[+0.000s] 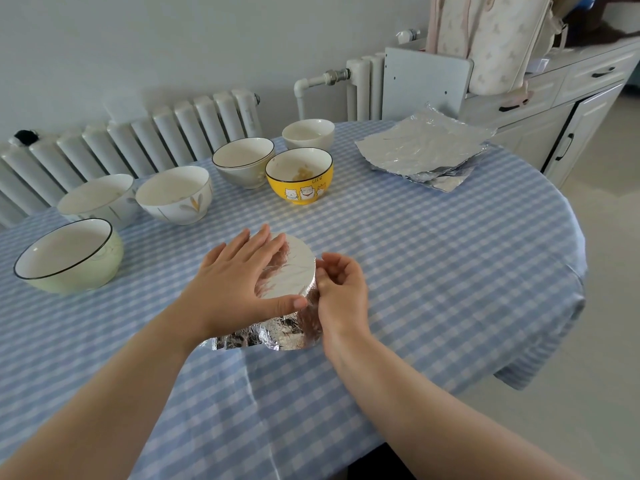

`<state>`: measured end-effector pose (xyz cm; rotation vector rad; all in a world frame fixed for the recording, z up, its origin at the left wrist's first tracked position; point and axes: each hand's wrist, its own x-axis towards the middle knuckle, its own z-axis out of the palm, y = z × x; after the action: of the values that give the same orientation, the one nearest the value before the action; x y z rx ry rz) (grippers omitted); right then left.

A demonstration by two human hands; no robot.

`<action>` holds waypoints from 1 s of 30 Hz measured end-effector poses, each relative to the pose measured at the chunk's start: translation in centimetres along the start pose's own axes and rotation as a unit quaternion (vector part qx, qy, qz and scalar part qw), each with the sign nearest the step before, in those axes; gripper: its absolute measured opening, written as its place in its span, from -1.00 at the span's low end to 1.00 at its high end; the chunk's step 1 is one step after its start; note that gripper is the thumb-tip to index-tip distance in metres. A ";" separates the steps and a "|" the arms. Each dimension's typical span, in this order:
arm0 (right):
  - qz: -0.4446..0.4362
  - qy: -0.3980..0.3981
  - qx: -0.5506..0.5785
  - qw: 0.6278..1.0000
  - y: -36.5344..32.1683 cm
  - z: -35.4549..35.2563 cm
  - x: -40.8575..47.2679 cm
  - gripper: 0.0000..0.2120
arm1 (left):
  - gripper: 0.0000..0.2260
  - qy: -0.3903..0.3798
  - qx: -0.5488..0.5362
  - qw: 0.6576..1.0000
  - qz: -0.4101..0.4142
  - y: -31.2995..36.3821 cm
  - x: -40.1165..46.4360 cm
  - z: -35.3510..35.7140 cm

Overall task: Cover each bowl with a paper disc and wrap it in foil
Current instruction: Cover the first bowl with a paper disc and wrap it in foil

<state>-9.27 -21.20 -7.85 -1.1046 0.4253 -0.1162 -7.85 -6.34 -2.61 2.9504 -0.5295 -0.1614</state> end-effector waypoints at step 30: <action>0.039 -0.101 -0.182 0.977 -2.0 -2.0 0.7 -0.55 | 0.16 0.013 -0.014 0.999 -0.028 0.4 0.0 0.0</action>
<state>-9.13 -23.97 -7.05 -1.4428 0.3114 0.1488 -7.95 -6.72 -2.52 2.9372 -0.4383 -0.1358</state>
